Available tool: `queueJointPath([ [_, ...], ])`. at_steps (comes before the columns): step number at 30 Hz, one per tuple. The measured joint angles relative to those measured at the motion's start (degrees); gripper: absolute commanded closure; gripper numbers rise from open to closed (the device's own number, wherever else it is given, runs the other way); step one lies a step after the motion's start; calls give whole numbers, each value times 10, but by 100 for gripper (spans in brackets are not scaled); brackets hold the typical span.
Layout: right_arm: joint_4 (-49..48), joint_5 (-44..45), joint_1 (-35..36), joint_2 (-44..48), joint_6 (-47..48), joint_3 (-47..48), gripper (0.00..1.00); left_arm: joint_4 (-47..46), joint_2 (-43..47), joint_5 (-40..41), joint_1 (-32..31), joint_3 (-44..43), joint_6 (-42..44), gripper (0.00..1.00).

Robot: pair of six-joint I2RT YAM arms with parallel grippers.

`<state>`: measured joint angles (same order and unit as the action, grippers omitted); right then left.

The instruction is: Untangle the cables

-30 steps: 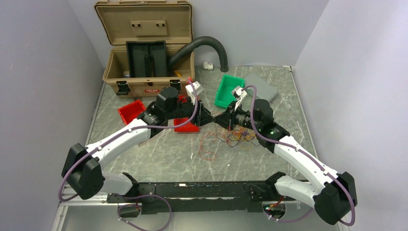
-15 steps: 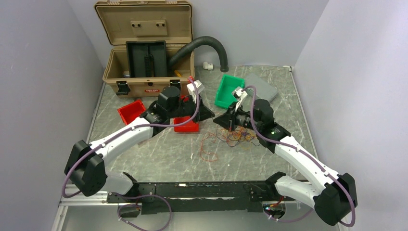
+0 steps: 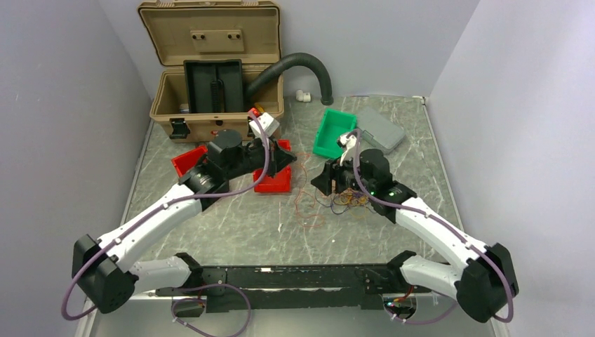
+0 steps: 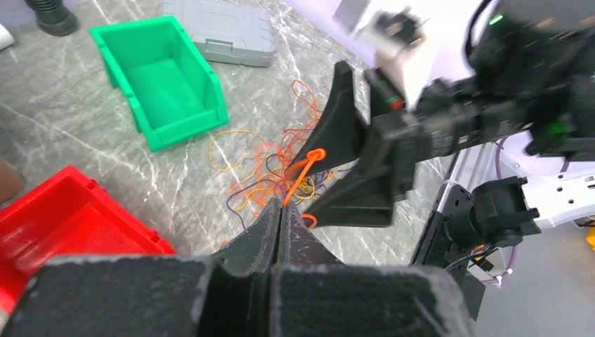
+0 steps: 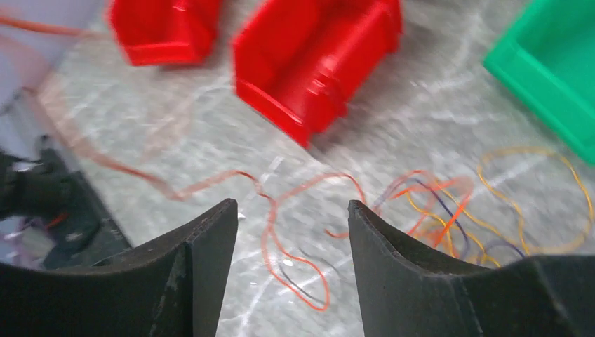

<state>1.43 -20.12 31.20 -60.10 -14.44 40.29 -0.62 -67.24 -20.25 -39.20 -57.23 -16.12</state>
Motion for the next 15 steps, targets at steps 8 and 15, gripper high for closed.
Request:
queueJointPath([
  [8, 8, 173, 0, -114, -26, -60, 47, 68, 58, 60, 0, -12, -1, 100],
  [15, 30, 289, -35, -115, -71, -72, 12, 149, 62, 110, 5, -29, 3, 100],
])
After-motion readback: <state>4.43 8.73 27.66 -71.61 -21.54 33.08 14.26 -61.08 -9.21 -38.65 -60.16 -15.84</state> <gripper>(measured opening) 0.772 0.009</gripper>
